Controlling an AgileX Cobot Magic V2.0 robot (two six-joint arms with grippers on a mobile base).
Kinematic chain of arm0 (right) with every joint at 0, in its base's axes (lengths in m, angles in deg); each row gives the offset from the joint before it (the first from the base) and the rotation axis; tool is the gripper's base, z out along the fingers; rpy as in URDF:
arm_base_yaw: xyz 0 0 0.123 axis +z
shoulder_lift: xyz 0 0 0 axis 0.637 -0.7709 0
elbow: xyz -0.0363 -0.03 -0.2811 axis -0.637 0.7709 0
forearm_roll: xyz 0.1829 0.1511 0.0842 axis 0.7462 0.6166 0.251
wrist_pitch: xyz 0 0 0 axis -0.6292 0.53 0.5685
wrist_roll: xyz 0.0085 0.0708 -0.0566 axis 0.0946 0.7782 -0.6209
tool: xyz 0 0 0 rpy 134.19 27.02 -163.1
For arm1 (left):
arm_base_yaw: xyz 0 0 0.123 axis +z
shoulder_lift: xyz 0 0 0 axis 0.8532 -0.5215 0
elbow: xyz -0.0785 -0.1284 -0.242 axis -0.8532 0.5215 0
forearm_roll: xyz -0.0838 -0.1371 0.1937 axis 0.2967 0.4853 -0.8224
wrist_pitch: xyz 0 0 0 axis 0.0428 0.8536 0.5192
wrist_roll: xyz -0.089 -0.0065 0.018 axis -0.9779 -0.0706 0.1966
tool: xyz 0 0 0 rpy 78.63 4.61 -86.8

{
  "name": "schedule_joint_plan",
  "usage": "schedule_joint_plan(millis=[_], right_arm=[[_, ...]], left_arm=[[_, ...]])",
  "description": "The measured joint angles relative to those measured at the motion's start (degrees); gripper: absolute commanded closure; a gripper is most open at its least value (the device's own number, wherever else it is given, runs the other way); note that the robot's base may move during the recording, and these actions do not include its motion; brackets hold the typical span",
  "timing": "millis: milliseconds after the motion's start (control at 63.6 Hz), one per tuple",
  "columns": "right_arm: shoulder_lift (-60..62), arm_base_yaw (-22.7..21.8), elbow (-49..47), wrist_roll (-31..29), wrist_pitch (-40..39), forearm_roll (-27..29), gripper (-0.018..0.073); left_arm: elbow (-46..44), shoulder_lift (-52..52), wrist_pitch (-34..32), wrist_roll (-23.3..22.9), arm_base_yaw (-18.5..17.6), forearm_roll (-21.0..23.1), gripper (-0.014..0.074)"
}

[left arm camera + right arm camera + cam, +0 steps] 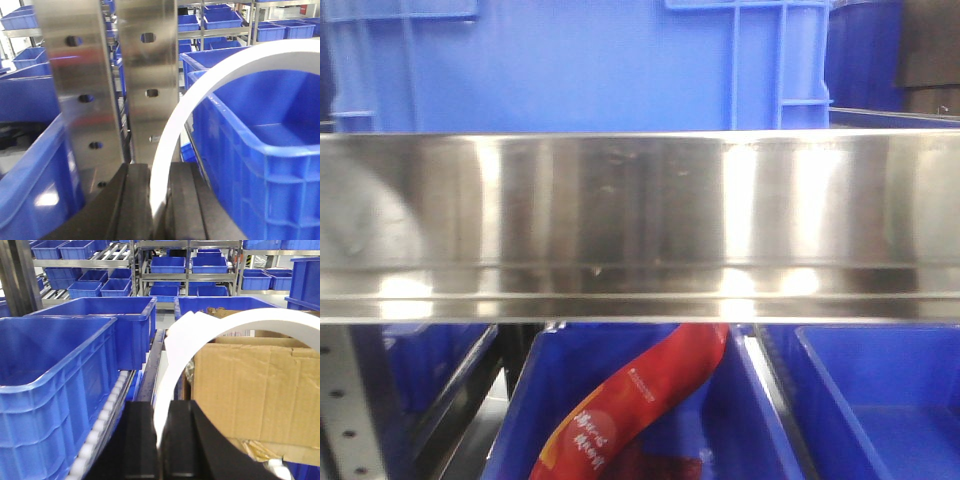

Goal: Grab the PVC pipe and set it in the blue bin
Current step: 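Move the held pipe over an open blue bin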

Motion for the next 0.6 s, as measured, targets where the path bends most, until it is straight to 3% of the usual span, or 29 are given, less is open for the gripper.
schedule_joint_plan(millis=[598], right_arm=[[0.0, 0.0, 0.0, 0.0, 0.0, 0.0, 0.0727]], left_arm=[[0.0, 0.0, 0.0, 0.0, 0.0, 0.0, 0.0707]])
